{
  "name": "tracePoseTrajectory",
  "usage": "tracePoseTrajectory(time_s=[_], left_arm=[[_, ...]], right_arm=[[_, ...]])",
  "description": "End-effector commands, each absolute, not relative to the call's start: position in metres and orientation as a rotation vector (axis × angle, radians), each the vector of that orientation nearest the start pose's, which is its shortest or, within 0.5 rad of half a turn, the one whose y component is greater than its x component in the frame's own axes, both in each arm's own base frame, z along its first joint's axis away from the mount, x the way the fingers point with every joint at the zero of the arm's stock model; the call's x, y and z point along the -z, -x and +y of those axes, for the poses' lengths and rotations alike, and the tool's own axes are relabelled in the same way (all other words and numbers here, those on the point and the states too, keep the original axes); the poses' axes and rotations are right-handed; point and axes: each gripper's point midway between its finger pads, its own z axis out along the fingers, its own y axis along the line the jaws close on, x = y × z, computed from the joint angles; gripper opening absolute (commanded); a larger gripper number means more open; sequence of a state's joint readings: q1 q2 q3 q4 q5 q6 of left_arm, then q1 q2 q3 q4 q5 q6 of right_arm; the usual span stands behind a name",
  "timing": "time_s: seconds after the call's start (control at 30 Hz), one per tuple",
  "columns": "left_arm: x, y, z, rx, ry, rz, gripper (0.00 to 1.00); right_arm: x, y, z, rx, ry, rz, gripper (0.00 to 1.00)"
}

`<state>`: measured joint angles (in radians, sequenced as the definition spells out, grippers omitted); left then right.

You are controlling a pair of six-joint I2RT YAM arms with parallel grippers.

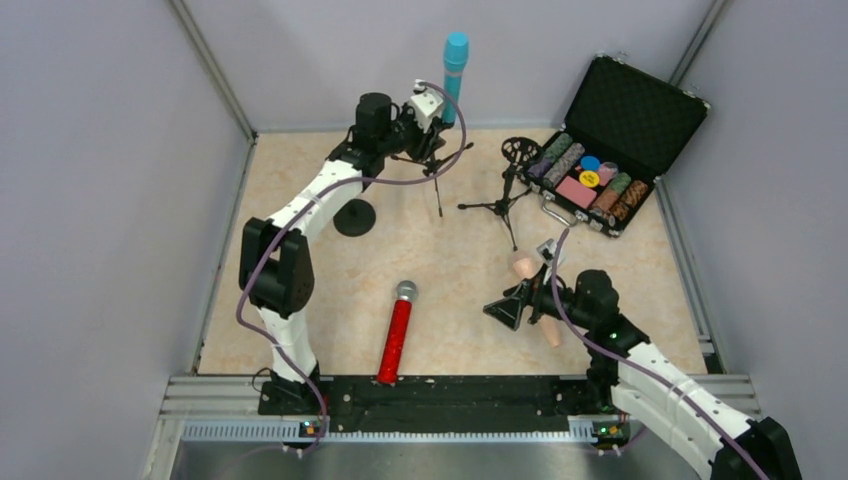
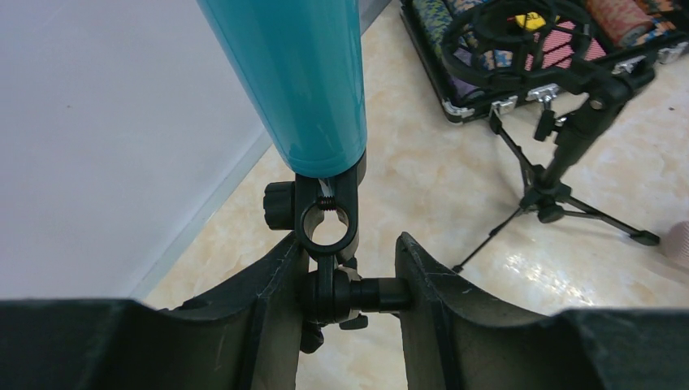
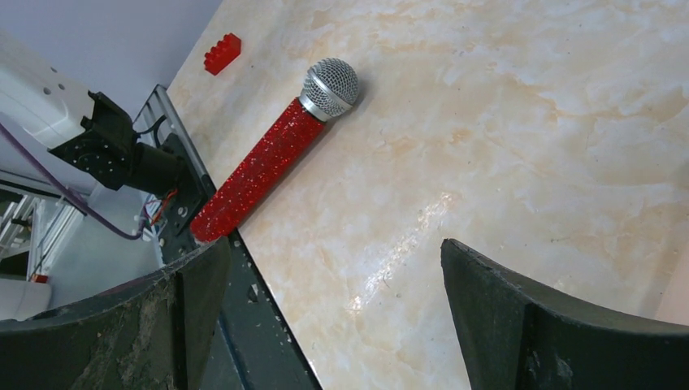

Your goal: Attach the microphones to the stand

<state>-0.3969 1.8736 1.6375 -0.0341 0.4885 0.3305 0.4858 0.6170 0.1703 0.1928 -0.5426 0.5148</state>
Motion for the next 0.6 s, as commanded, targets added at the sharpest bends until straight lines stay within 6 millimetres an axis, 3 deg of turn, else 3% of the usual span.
tracePoseTrajectory(time_s=[0.0, 0.27, 0.57], left_arm=[[-0.335, -0.527, -0.285, 0.413, -0.879, 1.363, 0.0], [-0.308, -0.558, -0.279, 0.389, -0.864, 1.442, 0.0], [-0.299, -0.583, -0.271, 0.393, -0.833, 1.479, 0.0]], right_arm=[[-0.147, -0.182, 0.213, -1.149, 0.405, 1.843, 0.98], [-0.143, -0.183, 0.214, -1.147, 0.409, 1.851, 0.98], [-0.137, -0.183, 0.217, -1.159, 0.427, 1.871, 0.98]])
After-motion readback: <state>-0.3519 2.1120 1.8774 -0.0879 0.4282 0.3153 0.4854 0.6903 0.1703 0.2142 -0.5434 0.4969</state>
